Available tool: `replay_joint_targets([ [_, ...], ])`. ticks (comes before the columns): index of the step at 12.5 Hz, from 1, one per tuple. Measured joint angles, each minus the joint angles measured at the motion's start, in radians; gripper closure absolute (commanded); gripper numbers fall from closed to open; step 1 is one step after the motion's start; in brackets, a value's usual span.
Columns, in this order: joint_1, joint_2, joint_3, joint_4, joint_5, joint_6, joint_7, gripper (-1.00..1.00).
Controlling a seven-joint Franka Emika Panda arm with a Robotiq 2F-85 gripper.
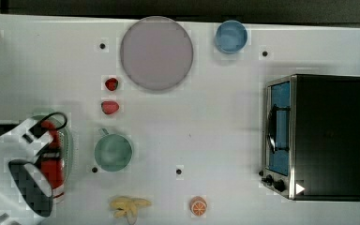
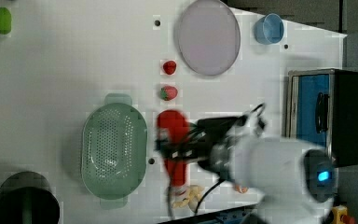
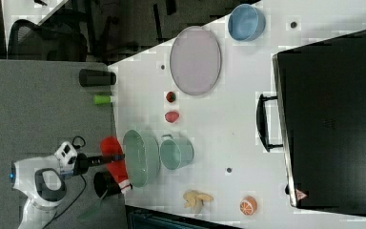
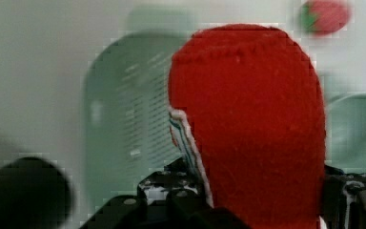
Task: Pick Ketchup from the table and place it in strainer.
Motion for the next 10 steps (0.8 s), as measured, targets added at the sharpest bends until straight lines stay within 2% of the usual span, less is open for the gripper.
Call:
replay_joint_targets([
  [2, 0.030, 0.079, 0.027, -0.004, 0.004, 0.112, 0.093, -0.25],
  [3, 0.039, 0.116, 0.034, -0.004, 0.003, 0.149, 0.124, -0.33],
  [6, 0.050, 0.238, 0.026, 0.002, -0.037, 0.245, 0.175, -0.97],
  [10, 0.029, 0.295, -0.004, -0.016, -0.053, 0.285, 0.222, -1.00],
])
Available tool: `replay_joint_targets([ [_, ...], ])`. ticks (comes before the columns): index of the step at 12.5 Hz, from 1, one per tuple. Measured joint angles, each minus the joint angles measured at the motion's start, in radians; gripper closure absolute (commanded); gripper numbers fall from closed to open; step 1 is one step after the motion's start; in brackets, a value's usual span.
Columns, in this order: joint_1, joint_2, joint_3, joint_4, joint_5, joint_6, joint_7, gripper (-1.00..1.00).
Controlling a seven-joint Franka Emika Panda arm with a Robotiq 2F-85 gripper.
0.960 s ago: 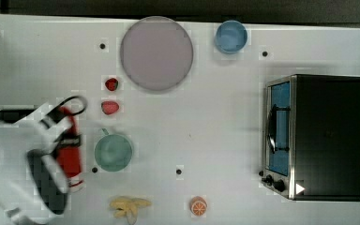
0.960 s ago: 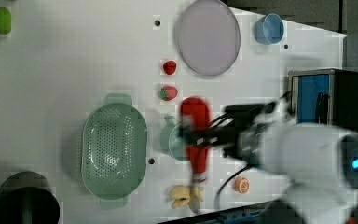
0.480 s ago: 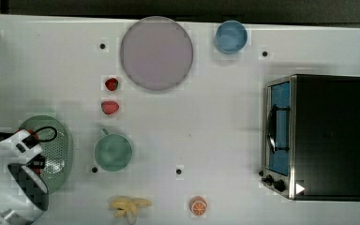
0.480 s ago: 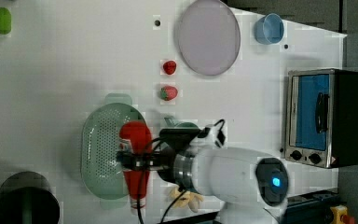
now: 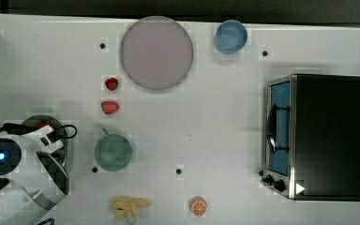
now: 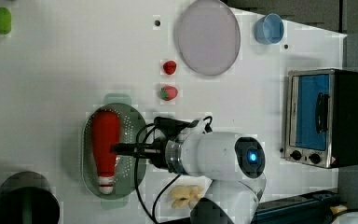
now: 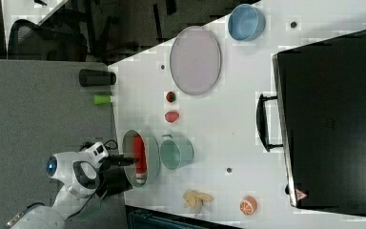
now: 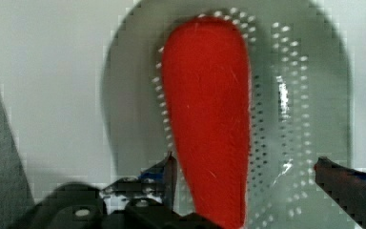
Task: Pick Ketchup from the table and place it in strainer.
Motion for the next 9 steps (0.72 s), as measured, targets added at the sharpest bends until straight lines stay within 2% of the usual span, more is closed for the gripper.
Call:
replay_joint_targets([
  [3, -0.037, -0.082, -0.008, -0.008, -0.013, -0.124, 0.033, -1.00],
  [6, -0.099, -0.327, -0.022, 0.010, -0.012, -0.422, 0.045, -1.00],
  [9, -0.163, -0.529, -0.086, 0.154, -0.010, -0.695, 0.043, -1.00],
])
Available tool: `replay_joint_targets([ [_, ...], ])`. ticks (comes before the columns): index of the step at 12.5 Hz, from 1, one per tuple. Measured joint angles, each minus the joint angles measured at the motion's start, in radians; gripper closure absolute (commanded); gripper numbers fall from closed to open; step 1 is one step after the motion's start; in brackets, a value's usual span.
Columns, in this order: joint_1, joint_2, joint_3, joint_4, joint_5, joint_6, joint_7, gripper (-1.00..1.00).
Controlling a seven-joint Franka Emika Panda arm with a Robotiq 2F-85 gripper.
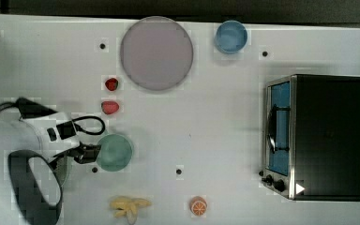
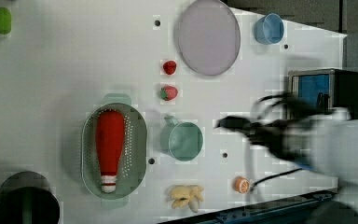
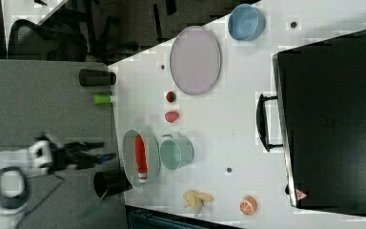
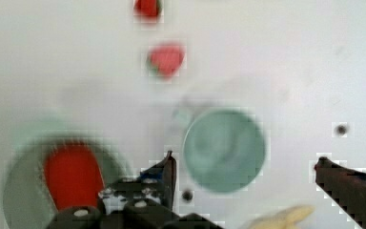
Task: Pick Ketchup from the table and place it in strainer.
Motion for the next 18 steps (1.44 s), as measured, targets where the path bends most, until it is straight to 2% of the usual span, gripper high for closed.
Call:
replay_joint_targets([
  [2, -0.021, -0.075, -0.104, 0.094, 0.007, -0.087, -0.001, -1.00],
  [5, -0.065, -0.123, -0.282, 0.170, 0.024, -0.115, -0.010, -1.00],
  [10, -0.117, -0.110, -0.531, 0.145, 0.026, -0.158, -0.018, -1.00],
  [14, -0.134, -0.081, -0.538, 0.129, 0.032, -0.201, -0.032, -1.00],
  [18, -0.127, -0.087, -0.457, 0.113, 0.052, -0.238, -0.034, -1.00],
])
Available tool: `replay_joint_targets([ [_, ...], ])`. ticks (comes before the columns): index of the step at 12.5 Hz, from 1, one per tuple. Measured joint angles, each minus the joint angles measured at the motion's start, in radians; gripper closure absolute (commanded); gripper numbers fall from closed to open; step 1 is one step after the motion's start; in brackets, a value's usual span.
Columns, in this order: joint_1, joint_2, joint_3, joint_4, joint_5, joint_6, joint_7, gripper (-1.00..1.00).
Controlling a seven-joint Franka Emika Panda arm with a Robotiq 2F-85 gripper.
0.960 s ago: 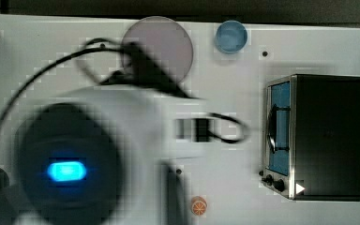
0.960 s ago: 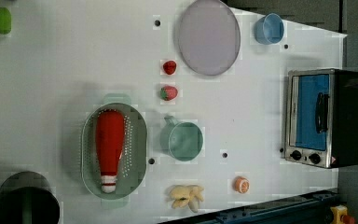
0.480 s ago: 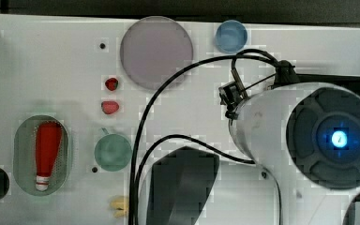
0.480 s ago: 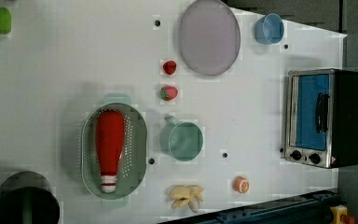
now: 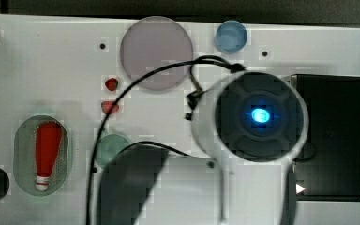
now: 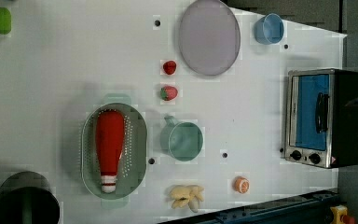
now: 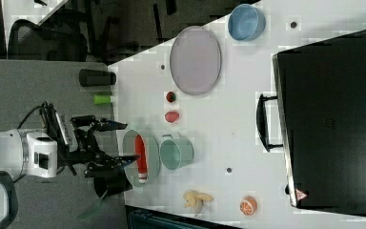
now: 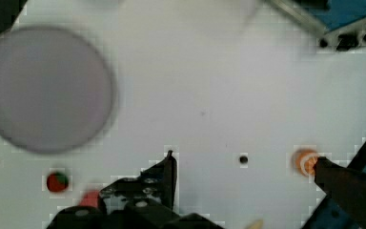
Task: Pick Ketchup from the table and place it in strainer.
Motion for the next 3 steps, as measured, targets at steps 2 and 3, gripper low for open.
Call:
replay_joint_targets([
  [2, 0.028, 0.001, 0.013, -0.001, -0.001, -0.012, 0.000, -1.00],
  [3, 0.043, -0.001, 0.012, 0.000, -0.002, -0.010, 0.000, -1.00],
])
